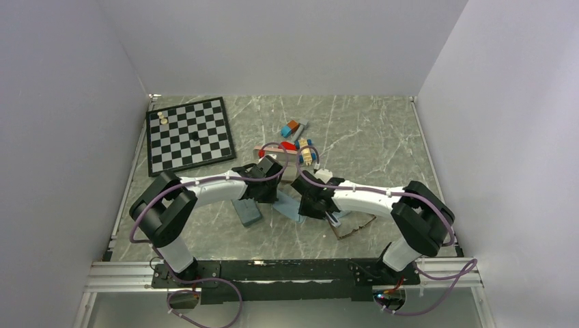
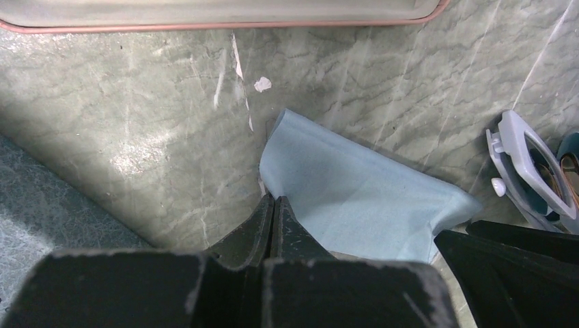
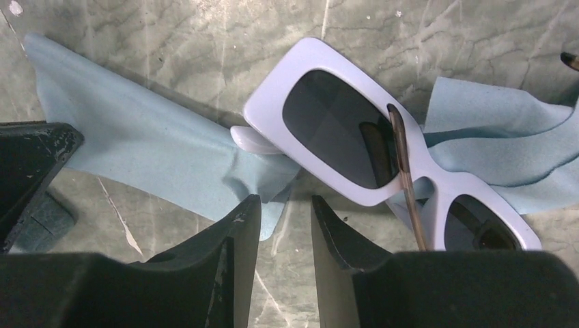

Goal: Organize the sunglasses

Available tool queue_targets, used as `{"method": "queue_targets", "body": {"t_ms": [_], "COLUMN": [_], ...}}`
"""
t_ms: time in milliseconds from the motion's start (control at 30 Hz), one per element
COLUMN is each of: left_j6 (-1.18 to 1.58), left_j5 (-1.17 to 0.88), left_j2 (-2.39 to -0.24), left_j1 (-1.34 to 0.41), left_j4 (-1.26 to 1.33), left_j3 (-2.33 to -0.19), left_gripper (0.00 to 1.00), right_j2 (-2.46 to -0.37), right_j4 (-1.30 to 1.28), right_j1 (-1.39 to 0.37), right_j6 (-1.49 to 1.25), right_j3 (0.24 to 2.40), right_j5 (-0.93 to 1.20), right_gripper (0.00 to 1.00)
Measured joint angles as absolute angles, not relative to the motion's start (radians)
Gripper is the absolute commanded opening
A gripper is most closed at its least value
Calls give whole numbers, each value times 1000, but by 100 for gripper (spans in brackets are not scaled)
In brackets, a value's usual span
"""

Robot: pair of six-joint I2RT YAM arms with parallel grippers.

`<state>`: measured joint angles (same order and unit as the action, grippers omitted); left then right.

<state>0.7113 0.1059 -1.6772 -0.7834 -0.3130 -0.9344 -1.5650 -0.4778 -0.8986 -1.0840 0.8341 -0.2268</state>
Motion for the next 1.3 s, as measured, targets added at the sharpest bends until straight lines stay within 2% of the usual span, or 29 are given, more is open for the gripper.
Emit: {"method": "queue_targets", "body": {"t_ms": [167, 533, 933, 1300], "left_j6": [711, 711, 711, 708], "left_j5": [105, 107, 110, 106], "left_j2": [-1673, -1669, -1663, -1662], "left_j1": [-783, -783, -780, -780], "left_j4": [-308, -303, -313, -311], "left_j3": [-929, -924, -920, -918], "left_gripper": [0, 0, 0, 0], "right_j2": [-1590, -1645, -1622, -1601], "right_j4": [-475, -505, -609, -547], "right_j1": [-904, -918, -921, -926], "right_j6": [-1085, -1097, -1089, -1059], "right_j3": [858, 915, 907, 887], "right_j5": [-229, -265, -333, -276], "right_gripper": [37, 22, 23, 33]}}
